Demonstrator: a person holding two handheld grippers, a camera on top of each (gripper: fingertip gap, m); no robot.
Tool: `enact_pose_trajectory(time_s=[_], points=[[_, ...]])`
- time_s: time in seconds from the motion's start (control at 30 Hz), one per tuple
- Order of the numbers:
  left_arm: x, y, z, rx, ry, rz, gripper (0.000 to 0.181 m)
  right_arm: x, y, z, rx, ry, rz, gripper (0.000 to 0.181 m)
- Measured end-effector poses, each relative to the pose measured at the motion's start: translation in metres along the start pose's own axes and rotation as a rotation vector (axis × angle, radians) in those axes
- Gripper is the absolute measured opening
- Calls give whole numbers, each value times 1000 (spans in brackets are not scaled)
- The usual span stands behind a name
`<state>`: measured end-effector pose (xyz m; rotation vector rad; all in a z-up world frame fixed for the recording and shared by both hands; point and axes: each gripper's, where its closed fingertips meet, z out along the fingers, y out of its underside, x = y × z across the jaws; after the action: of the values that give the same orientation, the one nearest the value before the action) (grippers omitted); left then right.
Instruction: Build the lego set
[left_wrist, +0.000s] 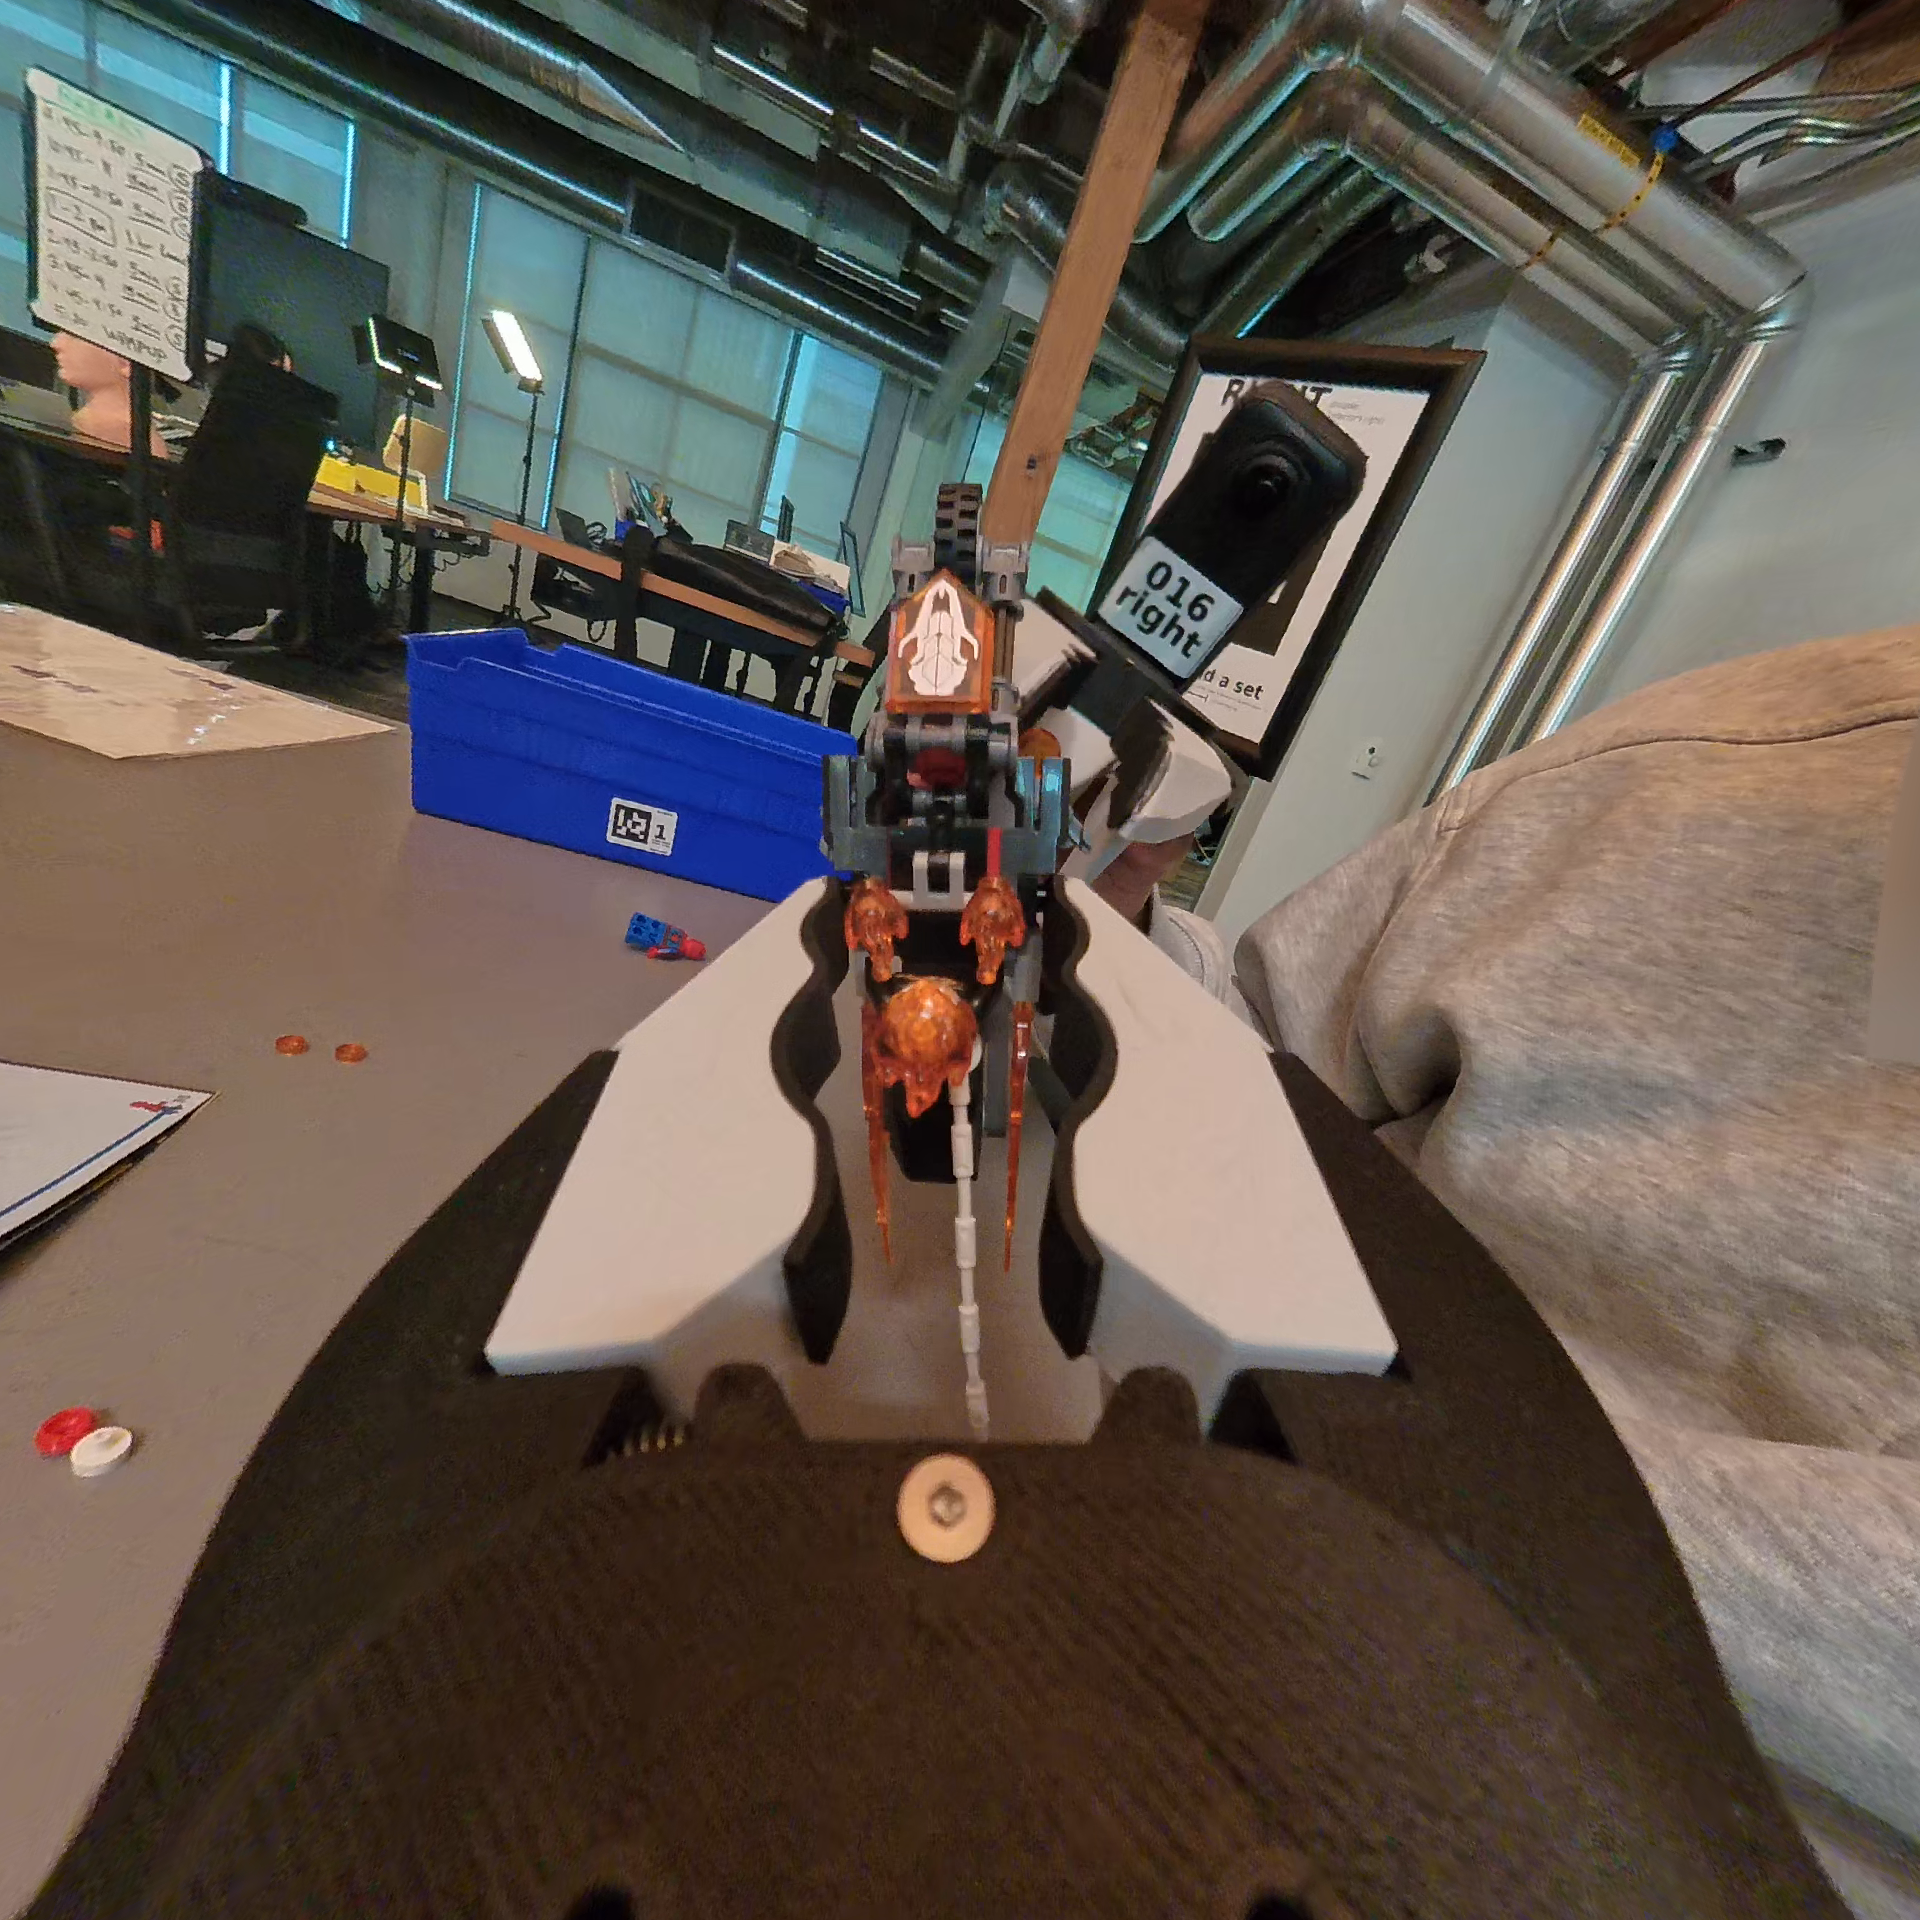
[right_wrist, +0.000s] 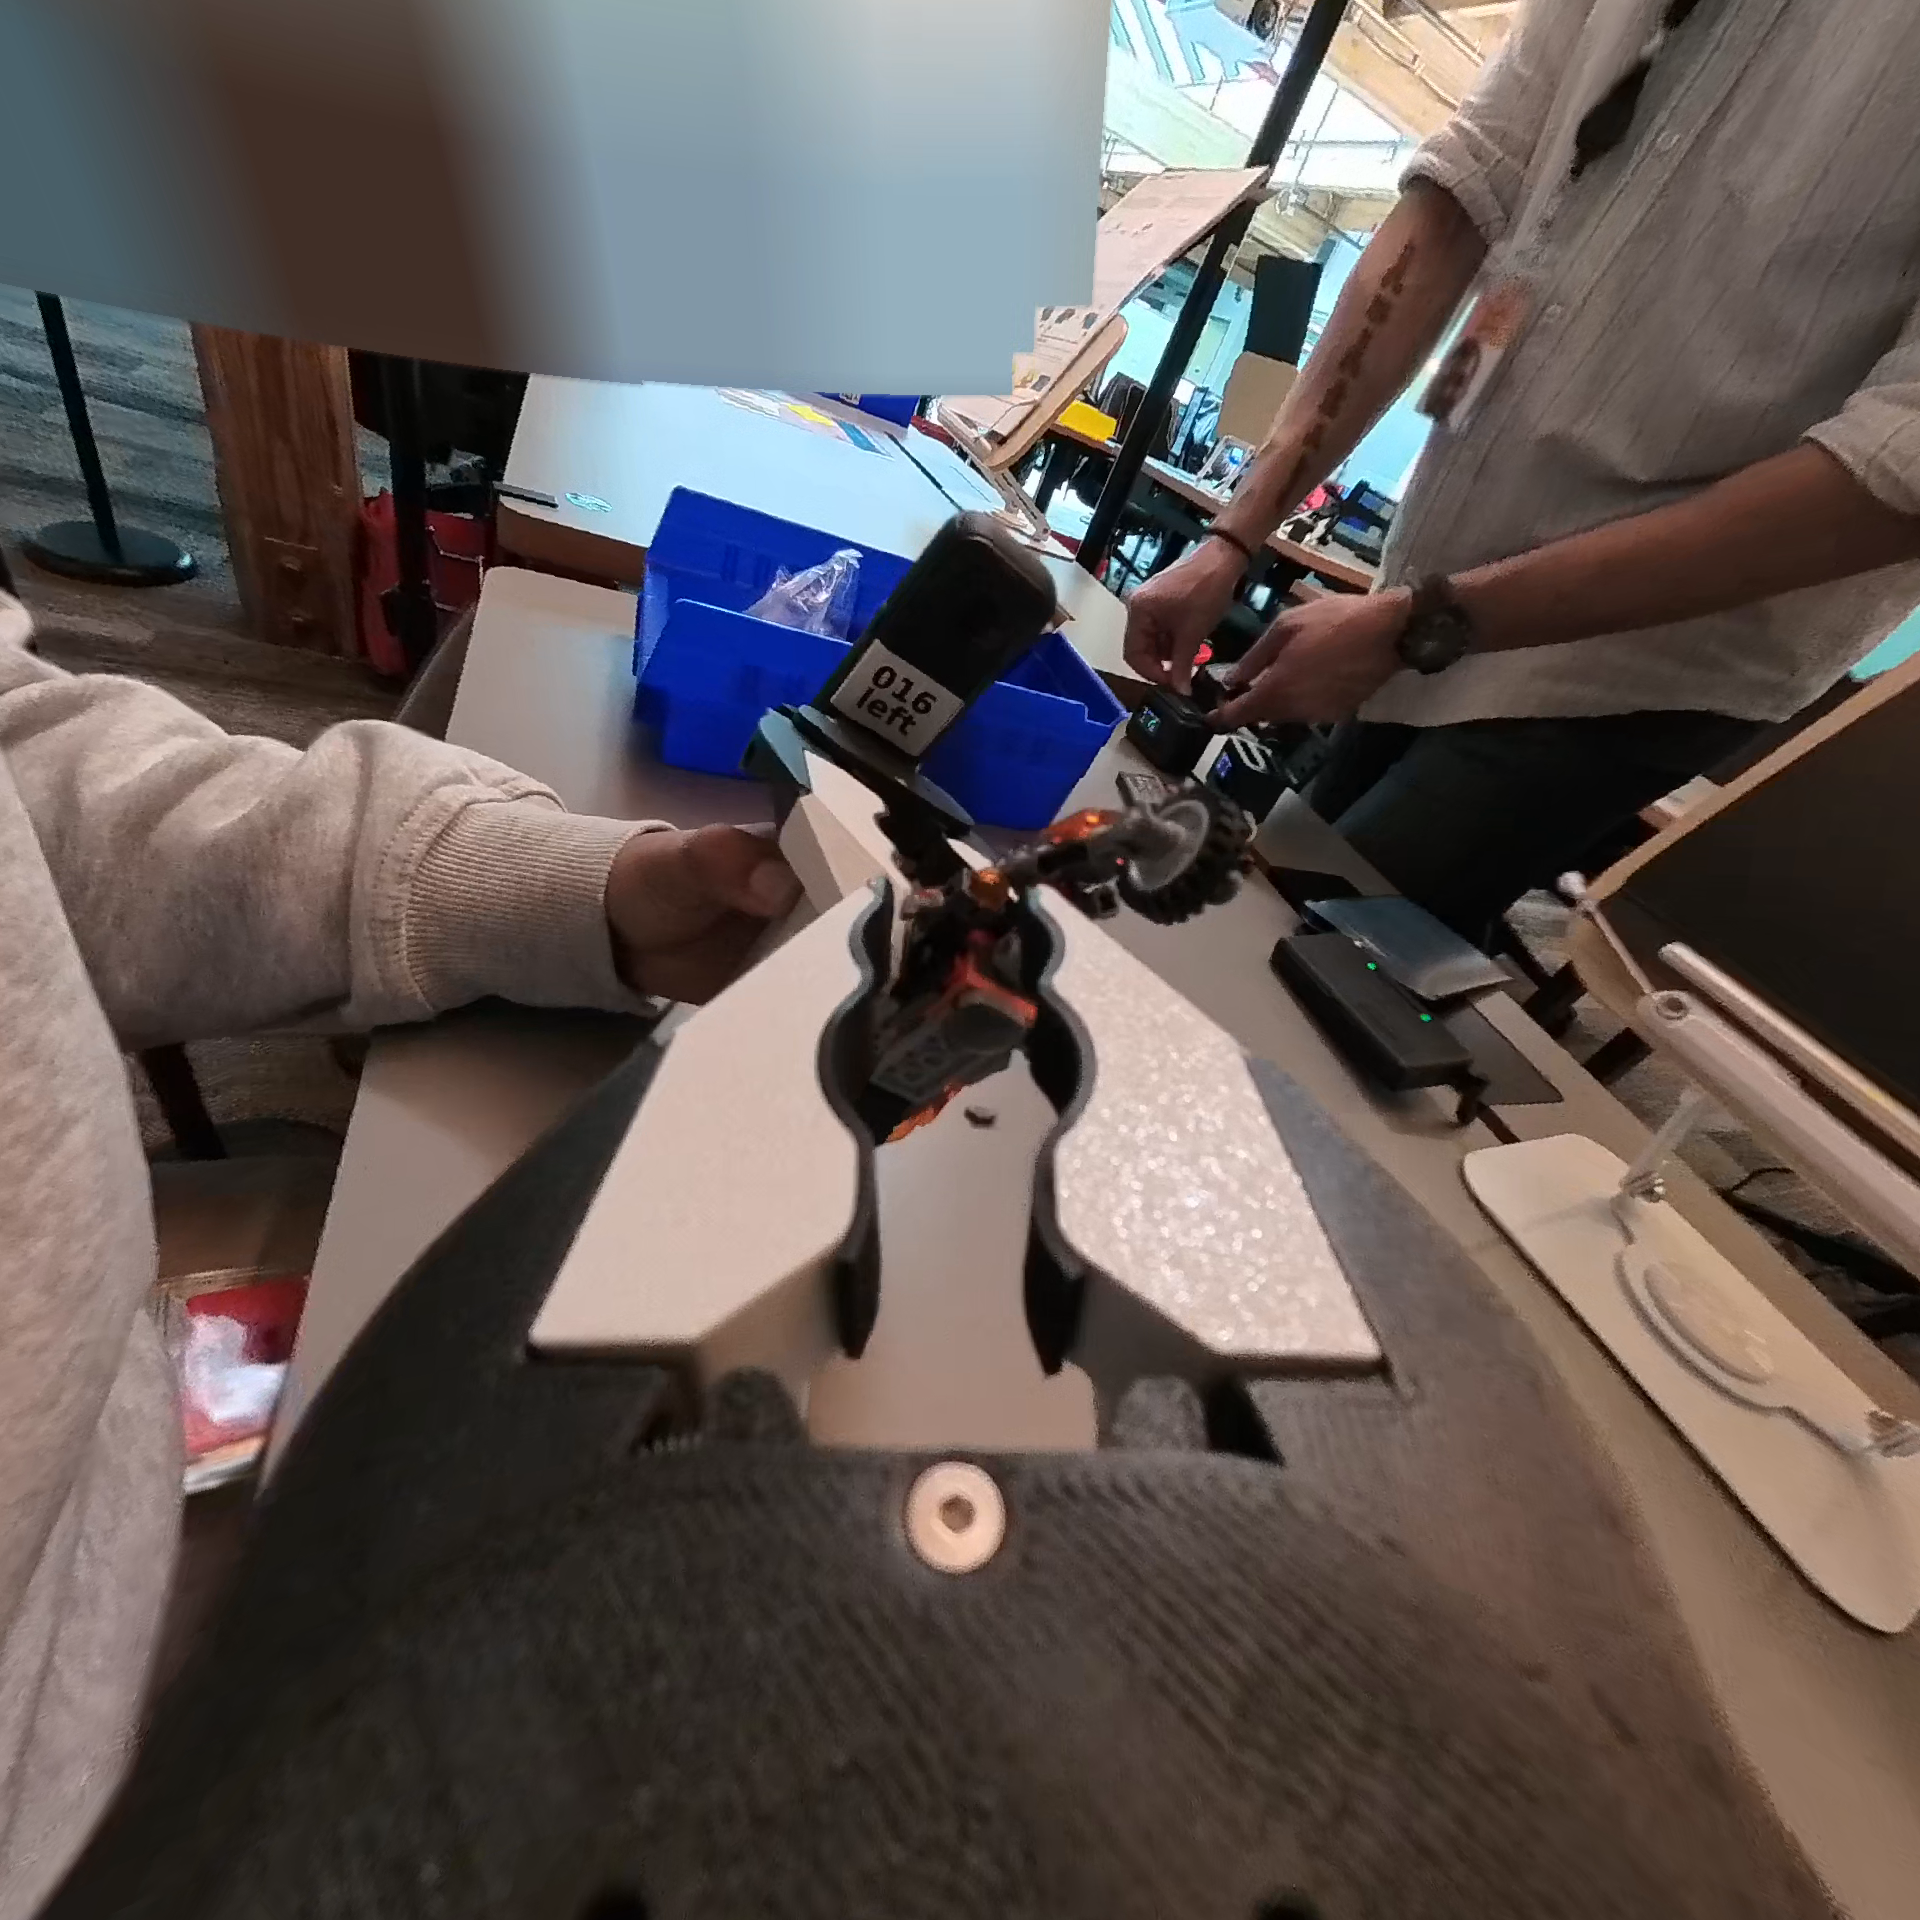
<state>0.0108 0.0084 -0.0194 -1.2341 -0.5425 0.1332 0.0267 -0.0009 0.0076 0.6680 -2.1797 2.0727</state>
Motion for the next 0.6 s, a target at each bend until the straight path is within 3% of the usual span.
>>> enact_pose_trajectory(time_s=[0.37, 0.6], points=[[8, 3, 2, 4, 129, -158, 35, -17, -5, -5, -35, 22, -324, 43], [16, 10, 5, -35, 198, -220, 35, -22, 8, -3, -165, 36, -494, 53]])
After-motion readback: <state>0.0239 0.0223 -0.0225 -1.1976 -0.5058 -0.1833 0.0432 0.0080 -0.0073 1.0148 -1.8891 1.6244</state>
